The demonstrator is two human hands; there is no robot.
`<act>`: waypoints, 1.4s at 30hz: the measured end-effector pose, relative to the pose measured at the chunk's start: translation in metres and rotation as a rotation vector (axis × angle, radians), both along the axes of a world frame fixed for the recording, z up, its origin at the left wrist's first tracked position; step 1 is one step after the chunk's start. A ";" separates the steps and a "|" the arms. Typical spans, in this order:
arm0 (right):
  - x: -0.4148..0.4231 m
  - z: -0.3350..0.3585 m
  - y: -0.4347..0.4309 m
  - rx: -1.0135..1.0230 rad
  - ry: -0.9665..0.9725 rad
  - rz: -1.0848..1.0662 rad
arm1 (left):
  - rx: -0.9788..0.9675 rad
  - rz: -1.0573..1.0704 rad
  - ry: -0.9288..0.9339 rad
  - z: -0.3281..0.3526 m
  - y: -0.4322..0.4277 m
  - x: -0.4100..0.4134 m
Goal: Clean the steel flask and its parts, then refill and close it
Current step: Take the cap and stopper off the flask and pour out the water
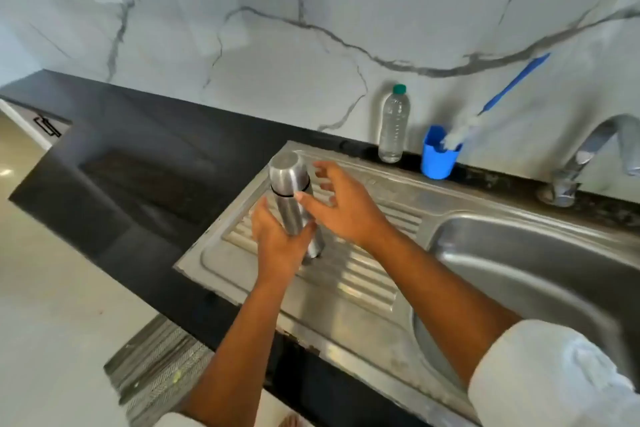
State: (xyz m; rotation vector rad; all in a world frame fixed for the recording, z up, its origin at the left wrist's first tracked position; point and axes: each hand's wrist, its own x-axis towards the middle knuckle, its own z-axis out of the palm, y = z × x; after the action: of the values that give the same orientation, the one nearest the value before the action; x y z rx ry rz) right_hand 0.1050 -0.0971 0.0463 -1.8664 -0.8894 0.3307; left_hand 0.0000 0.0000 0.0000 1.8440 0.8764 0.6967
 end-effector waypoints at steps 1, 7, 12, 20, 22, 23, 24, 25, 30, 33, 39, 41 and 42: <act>0.004 0.000 0.006 0.012 -0.037 0.016 | 0.019 -0.044 -0.018 -0.004 0.004 0.005; 0.027 0.008 0.022 -0.005 -0.217 0.176 | 0.046 -0.054 -0.139 -0.023 0.018 0.024; 0.038 -0.003 0.030 0.042 -0.334 0.217 | 0.118 -0.059 -0.239 -0.034 0.026 0.036; 0.021 -0.004 -0.016 0.253 -0.536 0.014 | 0.198 -0.183 -0.430 -0.028 -0.027 0.046; 0.013 0.002 -0.037 0.346 -0.488 -0.092 | 0.222 -0.222 -0.463 -0.019 -0.056 0.050; 0.010 0.006 -0.046 0.403 -0.429 -0.155 | 0.227 -0.237 -0.471 -0.016 -0.069 0.052; 0.005 0.011 -0.058 0.459 -0.372 -0.222 | 0.224 -0.253 -0.481 -0.012 -0.085 0.053; 0.000 0.016 -0.071 0.497 -0.329 -0.283 | 0.211 -0.272 -0.489 -0.008 -0.101 0.053; -0.021 0.043 -0.145 0.487 -0.245 -0.374 | 0.089 -0.442 -0.517 0.014 -0.171 0.042; -0.036 0.054 -0.192 0.530 -0.127 -0.231 | 0.014 -0.605 -0.544 0.025 -0.202 0.029; -0.050 0.062 -0.267 0.596 0.197 0.071 | -0.045 -0.920 -0.489 0.038 -0.238 0.005; -0.049 0.064 -0.284 0.480 0.116 0.006 | -0.008 -0.916 -0.467 0.036 -0.243 0.006; -0.050 0.067 -0.292 0.393 0.041 -0.053 | 0.014 -0.896 -0.457 0.034 -0.245 0.009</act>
State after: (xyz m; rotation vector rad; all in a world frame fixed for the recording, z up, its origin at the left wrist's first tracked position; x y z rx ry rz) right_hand 0.0546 -0.3892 0.1135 -1.5112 -0.8100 0.1470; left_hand 0.0086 -0.2455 0.0337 1.7422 -0.2659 0.4939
